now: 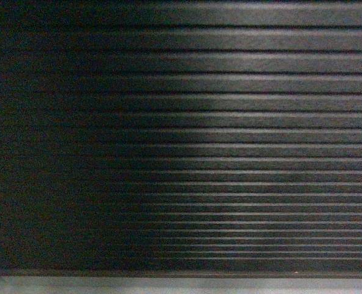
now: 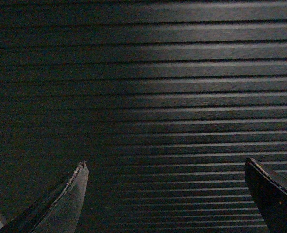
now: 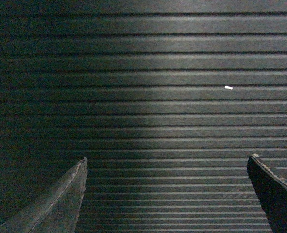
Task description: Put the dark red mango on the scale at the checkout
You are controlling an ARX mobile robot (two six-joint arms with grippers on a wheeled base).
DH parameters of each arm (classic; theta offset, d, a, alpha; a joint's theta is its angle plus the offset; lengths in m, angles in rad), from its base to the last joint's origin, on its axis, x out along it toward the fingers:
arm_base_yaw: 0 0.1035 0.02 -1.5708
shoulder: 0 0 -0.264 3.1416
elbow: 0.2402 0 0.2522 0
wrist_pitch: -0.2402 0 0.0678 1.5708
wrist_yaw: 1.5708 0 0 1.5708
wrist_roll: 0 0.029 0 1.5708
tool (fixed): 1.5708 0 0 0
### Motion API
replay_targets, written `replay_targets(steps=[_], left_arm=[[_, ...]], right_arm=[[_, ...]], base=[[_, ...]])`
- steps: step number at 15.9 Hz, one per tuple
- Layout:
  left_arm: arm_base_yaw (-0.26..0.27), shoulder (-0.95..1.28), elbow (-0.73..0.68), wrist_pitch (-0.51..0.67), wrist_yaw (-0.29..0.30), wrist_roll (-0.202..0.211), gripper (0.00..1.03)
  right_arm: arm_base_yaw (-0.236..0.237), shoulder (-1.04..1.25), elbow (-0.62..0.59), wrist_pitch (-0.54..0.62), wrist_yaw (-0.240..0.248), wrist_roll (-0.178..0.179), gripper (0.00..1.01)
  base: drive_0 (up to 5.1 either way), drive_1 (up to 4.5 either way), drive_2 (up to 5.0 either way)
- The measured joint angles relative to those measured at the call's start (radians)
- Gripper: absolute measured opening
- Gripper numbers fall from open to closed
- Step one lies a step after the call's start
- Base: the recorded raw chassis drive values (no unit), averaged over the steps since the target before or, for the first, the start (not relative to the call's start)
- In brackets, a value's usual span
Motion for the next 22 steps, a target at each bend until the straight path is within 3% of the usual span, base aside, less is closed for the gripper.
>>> replay_targets(steps=[22], left_arm=[[0.000,0.000,0.000,0.004,0.001,0.000,0.98]], right_arm=[[0.000,0.000,0.000,0.006,-0.001,-0.002,0.98]], base=[[0.0,0.00,0.0]])
